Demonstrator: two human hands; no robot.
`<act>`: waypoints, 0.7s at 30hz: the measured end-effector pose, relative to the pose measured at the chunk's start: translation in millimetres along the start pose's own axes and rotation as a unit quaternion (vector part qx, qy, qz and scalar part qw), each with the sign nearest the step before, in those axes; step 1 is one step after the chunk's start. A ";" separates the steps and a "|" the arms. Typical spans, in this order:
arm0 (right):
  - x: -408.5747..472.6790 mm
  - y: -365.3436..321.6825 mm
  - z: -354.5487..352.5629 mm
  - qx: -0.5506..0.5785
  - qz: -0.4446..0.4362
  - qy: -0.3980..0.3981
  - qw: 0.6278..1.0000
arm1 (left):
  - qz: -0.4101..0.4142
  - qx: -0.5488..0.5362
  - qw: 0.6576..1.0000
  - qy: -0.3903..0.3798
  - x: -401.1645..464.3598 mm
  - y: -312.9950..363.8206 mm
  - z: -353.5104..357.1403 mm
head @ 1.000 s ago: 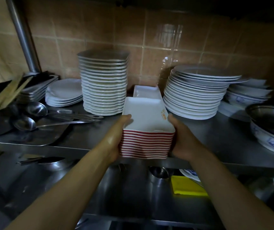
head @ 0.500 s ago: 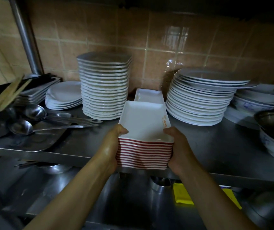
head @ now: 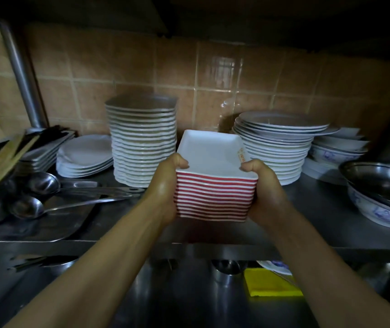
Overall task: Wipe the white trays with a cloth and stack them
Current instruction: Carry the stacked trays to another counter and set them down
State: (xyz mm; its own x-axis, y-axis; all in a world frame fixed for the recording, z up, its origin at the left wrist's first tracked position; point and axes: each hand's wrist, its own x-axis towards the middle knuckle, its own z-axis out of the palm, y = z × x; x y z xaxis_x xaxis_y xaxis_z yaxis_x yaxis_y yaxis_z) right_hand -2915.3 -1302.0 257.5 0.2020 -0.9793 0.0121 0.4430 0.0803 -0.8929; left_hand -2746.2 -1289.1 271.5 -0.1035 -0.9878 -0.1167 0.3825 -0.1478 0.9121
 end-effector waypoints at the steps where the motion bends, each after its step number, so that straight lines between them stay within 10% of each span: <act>1: 3.2 -7.0 1.4 -0.004 -0.002 0.003 1.000 | 0.002 0.002 1.000 -0.006 5.8 4.2 2.1; 21: 143.3 -36.6 -42.2 -0.009 0.090 0.076 0.993 | -0.015 0.063 0.995 0.080 149.0 15.7 27.6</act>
State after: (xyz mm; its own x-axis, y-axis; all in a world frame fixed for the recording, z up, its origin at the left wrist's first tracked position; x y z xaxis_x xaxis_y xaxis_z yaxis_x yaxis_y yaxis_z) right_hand -2939.5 -1453.1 273.0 0.1411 -0.9664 -0.2150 0.3965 0.2542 -0.8821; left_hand -2781.0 -1437.2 279.3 0.0382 -0.9799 -0.1956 0.2621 -0.1791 0.9483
